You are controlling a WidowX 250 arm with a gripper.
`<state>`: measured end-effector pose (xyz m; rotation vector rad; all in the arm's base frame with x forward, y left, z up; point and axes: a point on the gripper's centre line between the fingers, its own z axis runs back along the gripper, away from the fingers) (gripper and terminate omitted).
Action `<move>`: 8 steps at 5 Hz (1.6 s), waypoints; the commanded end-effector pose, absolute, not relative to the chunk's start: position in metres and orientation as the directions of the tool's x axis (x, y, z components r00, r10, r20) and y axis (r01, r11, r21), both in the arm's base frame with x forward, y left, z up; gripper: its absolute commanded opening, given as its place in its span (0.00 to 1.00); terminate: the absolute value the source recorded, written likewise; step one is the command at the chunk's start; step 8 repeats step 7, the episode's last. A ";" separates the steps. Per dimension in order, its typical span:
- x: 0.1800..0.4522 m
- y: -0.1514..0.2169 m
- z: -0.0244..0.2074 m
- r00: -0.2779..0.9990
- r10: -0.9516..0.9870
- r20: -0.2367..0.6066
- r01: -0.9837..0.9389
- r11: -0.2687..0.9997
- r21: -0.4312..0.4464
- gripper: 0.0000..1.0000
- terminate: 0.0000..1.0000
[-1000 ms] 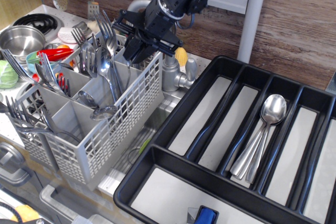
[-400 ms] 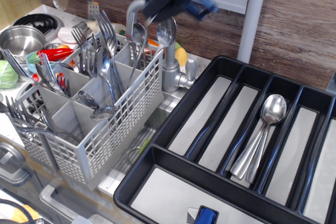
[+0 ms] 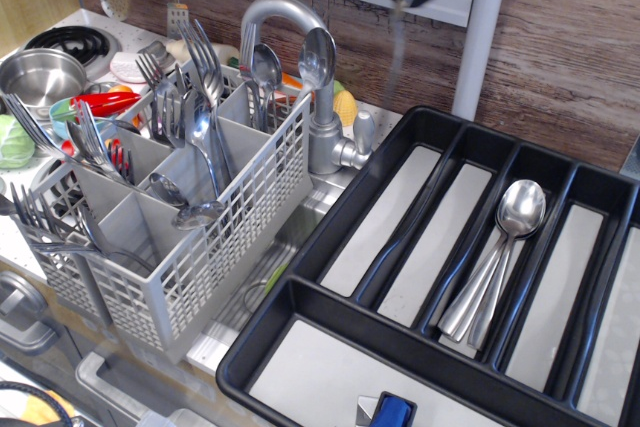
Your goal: Put big spoon from basket to tray
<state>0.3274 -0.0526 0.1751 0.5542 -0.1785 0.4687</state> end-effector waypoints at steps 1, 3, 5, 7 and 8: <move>0.332 -0.089 0.172 0.867 0.402 0.293 -0.493 0.777 0.392 0.00 0.00; 0.343 -0.120 0.139 0.913 0.386 0.132 -0.407 0.829 0.383 0.00 0.00; 0.342 -0.122 0.107 0.940 0.339 0.045 -0.328 0.859 0.393 0.00 0.00; 0.338 -0.121 0.084 0.931 0.355 0.079 -0.359 0.860 0.364 0.00 1.00; 0.338 -0.121 0.084 0.931 0.355 0.079 -0.359 0.860 0.364 0.00 1.00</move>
